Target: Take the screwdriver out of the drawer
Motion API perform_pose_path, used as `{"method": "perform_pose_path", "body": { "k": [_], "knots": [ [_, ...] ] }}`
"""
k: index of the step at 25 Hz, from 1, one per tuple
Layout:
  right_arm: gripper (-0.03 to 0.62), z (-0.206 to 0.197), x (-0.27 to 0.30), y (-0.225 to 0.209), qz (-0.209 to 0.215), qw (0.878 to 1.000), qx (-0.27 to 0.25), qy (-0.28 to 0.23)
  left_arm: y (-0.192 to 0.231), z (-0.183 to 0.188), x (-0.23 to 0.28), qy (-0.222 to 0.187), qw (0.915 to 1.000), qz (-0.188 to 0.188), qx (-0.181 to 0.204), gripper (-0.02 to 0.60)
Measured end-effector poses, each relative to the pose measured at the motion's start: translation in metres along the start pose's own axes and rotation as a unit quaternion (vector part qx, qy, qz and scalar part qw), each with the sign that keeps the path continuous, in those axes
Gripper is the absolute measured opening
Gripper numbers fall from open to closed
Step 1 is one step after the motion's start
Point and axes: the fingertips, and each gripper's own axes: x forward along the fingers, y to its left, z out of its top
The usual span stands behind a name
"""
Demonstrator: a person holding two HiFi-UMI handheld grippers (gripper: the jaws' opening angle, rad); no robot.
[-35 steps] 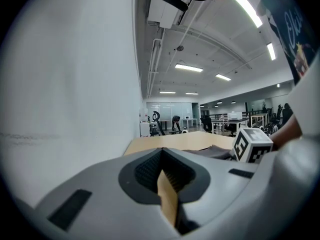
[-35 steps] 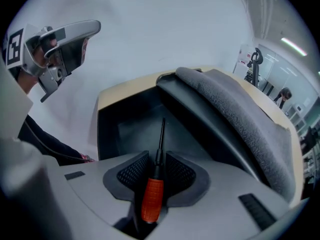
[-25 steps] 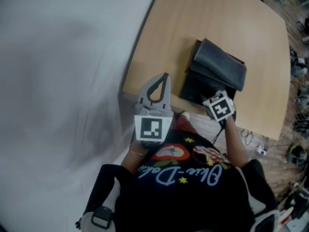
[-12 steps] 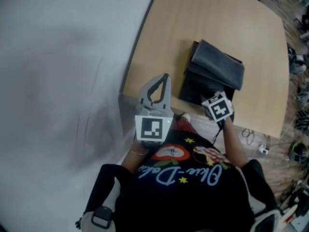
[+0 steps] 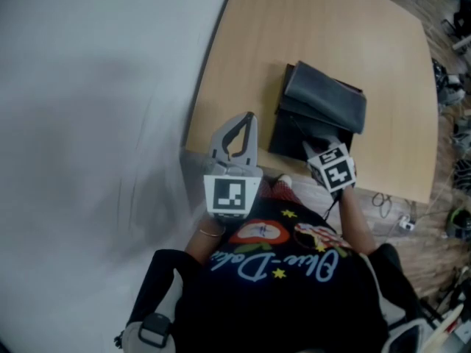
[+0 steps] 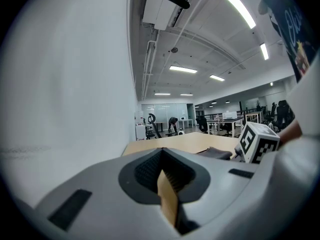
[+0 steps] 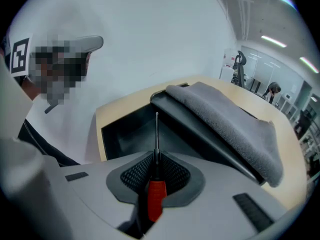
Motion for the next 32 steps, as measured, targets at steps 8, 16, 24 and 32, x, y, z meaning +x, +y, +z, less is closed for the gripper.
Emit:
{"method": "perform_pose_path", "body": {
  "k": [8,16,24,32],
  "knots": [
    [0.049,0.028,-0.042,-0.016,-0.034,0.994,0.034,-0.099,-0.015,0.007,0.013,0.000,0.9997,-0.024,0.001,0.000],
    [0.049,0.056,-0.094,-0.035,-0.067,0.975,0.078,-0.198,-0.039,0.019,0.030,-0.010,0.9977,-0.064,0.022,0.000],
    [0.049,0.068,-0.136,-0.053,-0.096,0.957,0.093,-0.258,-0.061,0.030,0.044,-0.020,0.9949,-0.094,0.032,0.000],
    [0.049,0.083,-0.174,-0.058,-0.109,0.940,0.097,-0.310,-0.072,0.037,0.048,-0.027,0.9933,-0.107,0.032,0.000]
  ]
}}
